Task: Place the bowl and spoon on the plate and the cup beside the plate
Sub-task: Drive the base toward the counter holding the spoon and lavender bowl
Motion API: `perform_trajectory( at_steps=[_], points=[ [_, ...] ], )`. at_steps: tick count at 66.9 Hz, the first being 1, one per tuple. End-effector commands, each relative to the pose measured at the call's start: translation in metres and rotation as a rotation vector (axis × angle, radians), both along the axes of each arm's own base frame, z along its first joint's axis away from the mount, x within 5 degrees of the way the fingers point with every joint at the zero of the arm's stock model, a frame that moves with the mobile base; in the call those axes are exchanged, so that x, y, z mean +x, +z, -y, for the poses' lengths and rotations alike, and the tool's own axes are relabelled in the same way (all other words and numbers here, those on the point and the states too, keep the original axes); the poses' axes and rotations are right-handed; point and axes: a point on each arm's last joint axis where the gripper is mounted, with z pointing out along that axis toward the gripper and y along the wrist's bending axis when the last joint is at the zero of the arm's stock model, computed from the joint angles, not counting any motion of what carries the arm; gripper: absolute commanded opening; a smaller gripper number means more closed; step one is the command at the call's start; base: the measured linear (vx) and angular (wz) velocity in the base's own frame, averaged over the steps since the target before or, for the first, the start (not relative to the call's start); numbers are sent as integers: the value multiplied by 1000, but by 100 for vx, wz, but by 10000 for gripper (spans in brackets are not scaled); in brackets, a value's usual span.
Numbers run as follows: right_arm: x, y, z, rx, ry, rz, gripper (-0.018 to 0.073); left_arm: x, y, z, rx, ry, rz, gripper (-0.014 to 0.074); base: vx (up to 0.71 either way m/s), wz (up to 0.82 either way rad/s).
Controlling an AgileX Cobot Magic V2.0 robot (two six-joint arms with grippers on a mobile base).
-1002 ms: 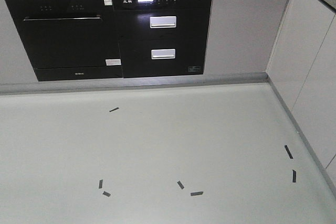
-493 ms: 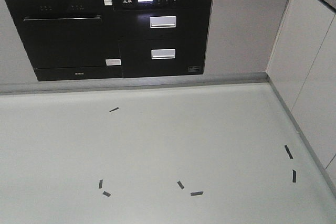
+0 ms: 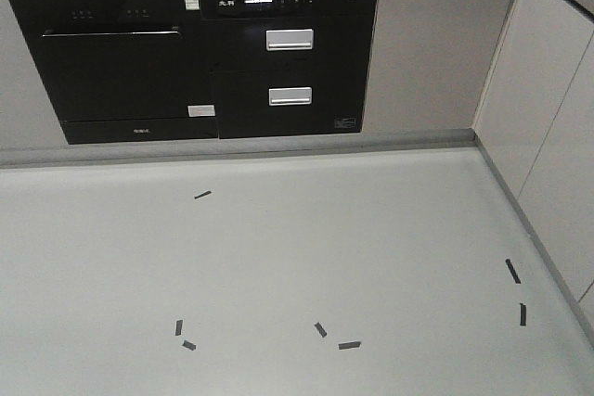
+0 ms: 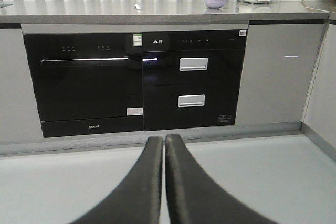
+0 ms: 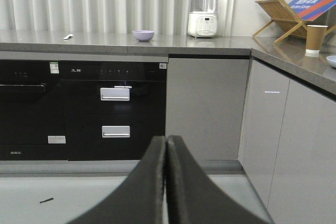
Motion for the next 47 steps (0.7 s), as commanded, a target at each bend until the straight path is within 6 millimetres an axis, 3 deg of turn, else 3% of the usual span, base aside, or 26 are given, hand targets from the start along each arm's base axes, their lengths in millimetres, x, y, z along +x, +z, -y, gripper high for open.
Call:
perform_trajectory(
  at_steps=[1, 47],
  points=[
    [0, 4, 0, -7, -2, 58, -10, -2, 13, 1, -16, -13, 101, -6, 5, 3],
    [0, 4, 0, -7, -2, 58, -10, -2, 13, 1, -16, -13, 101, -6, 14, 5]
  ],
)
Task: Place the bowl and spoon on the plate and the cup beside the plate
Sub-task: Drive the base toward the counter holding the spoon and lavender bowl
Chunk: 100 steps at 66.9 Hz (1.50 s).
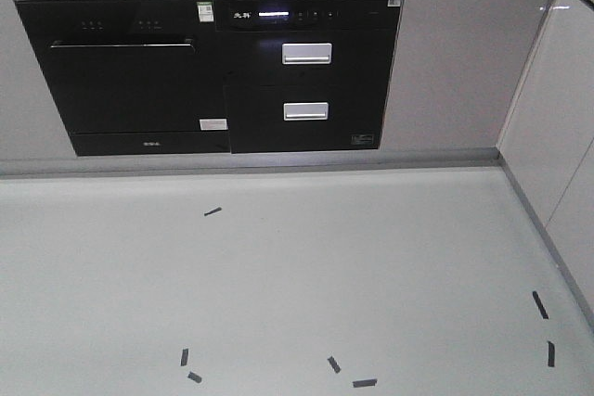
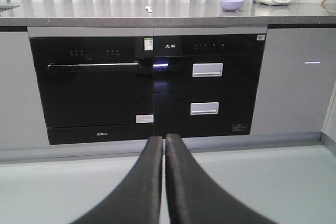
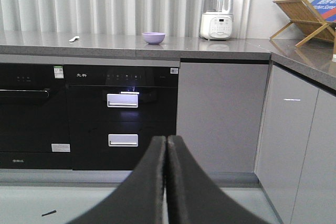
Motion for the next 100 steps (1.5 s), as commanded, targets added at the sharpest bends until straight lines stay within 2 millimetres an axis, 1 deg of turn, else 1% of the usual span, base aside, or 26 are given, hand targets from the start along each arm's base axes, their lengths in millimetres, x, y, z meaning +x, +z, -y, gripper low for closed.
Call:
perform_trajectory(
  at_steps=[1, 36, 100],
  points=[
    [0, 4, 0, -7, -2, 58, -10, -2, 13, 1, -16, -13, 101, -6, 17, 5],
    [0, 4, 0, -7, -2, 58, -10, -2, 13, 1, -16, -13, 101, -6, 15, -8],
    [0, 4, 0, -7, -2, 58, -10, -2, 13, 1, -16, -13, 101, -6, 19, 1]
  ],
)
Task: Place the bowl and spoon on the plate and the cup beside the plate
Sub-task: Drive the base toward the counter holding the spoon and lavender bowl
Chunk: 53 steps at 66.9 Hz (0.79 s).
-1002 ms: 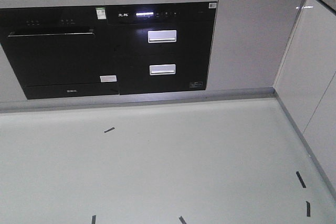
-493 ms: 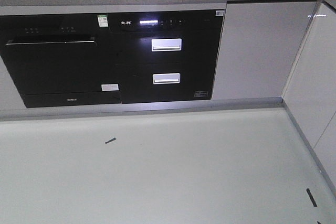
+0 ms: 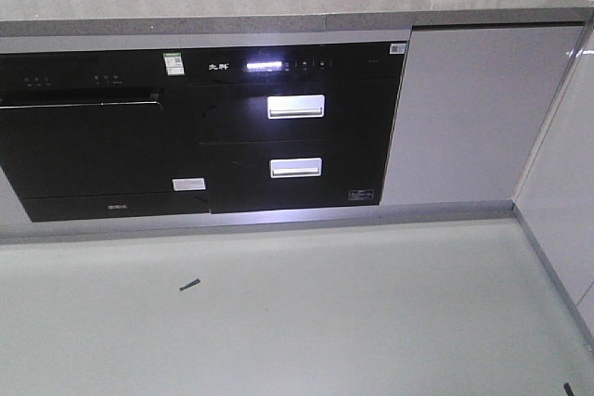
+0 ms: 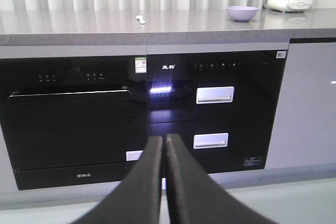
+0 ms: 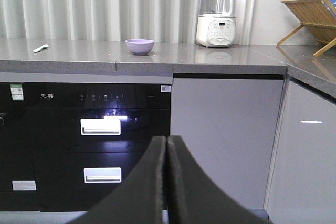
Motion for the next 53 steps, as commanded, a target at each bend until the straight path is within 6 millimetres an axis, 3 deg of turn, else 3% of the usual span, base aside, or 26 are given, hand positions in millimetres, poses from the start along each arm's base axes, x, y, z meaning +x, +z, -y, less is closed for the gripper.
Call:
perform_trajectory(
  at_steps=[1, 53],
  points=[
    [0, 4, 0, -7, -2, 58, -10, -2, 13, 1, -16, -13, 101, -6, 21, 1],
    [0, 4, 0, -7, -2, 58, -10, -2, 13, 1, -16, -13, 101, -6, 23, -6]
  ],
)
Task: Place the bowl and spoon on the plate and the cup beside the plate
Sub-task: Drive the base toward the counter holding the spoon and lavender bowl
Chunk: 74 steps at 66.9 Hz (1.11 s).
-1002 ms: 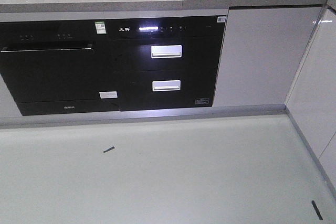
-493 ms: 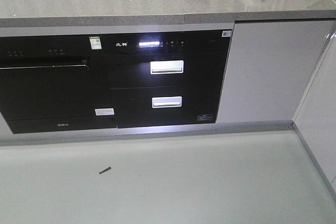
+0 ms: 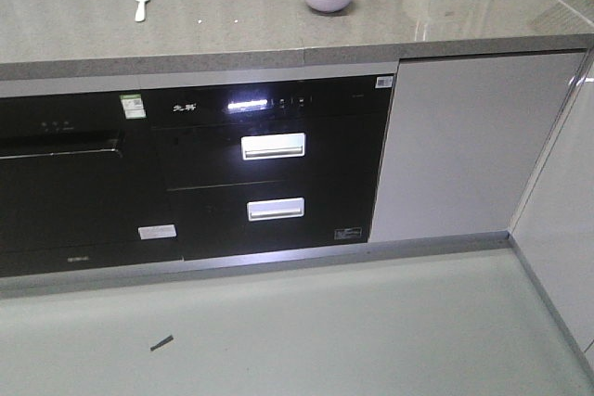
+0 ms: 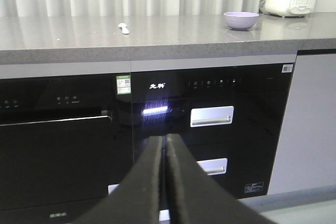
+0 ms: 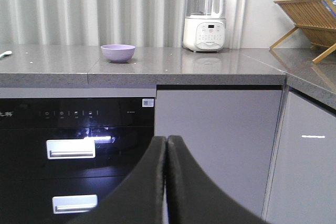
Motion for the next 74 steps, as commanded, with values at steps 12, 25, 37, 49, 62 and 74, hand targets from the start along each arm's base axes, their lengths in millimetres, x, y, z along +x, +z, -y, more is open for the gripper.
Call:
perform_trajectory(
  at_steps=[12, 25, 37, 49, 62, 74],
  points=[
    [0, 4, 0, -7, -2, 58, -10, -2, 13, 1, -16, -13, 101, -6, 26, -11],
    [0, 4, 0, -7, -2, 58, -10, -2, 13, 1, -16, -13, 101, -6, 26, -6],
    [0, 4, 0, -7, -2, 58, -10, -2, 13, 1, -16, -13, 101, -6, 26, 0],
    [0, 4, 0, -7, -2, 58, -10, -2, 13, 1, -16, -13, 101, -6, 26, 8],
    [0, 4, 0, -7, -2, 58, -10, -2, 13, 1, -16, -13, 101, -6, 25, 13],
    [0, 4, 0, -7, -2, 58, -10, -2, 13, 1, -16, -13, 101, -6, 23, 13]
  ],
)
